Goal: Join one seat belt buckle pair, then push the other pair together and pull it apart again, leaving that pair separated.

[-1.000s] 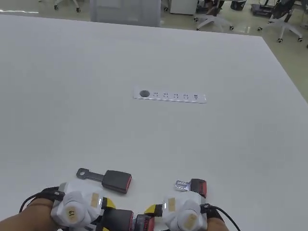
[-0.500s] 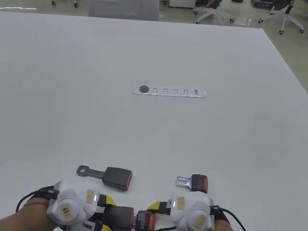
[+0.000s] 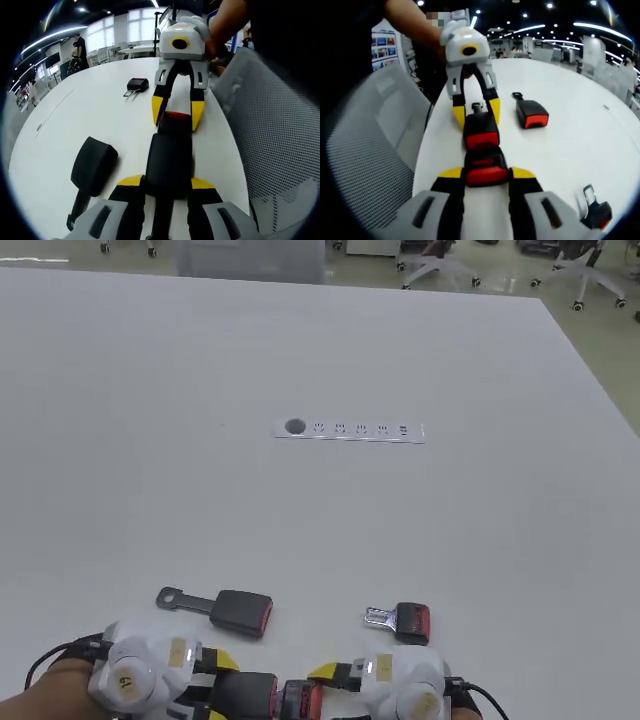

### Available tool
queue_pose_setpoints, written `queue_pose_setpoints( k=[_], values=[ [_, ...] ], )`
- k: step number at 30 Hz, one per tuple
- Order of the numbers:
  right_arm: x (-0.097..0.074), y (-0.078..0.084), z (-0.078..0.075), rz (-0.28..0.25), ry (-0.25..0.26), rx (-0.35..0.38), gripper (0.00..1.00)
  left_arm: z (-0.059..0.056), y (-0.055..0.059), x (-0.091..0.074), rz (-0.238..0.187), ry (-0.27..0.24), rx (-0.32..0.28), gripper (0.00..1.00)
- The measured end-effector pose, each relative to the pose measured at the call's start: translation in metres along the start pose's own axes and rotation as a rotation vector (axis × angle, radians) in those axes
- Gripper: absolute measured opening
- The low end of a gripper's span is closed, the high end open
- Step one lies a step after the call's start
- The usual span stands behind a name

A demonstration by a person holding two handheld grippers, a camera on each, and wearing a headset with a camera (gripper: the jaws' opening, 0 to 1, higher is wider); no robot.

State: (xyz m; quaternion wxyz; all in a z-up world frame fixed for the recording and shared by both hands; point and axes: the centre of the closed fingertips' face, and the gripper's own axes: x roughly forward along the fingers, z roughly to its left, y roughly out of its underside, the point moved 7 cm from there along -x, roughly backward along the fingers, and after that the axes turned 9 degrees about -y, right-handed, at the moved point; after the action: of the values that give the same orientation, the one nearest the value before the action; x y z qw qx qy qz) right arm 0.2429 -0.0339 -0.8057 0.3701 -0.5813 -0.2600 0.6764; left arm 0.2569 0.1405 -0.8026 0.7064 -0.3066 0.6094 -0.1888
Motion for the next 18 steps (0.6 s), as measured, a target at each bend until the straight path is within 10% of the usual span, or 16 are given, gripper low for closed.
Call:
queue_pose_setpoints(
  k=[18],
  values=[
    [0.0006, 0.0016, -0.0001, -0.018, 0.017, 0.017, 0.33, -0.0015, -0.0029, -0.001, -0.013, -0.004, -0.015, 0.33]
  ],
)
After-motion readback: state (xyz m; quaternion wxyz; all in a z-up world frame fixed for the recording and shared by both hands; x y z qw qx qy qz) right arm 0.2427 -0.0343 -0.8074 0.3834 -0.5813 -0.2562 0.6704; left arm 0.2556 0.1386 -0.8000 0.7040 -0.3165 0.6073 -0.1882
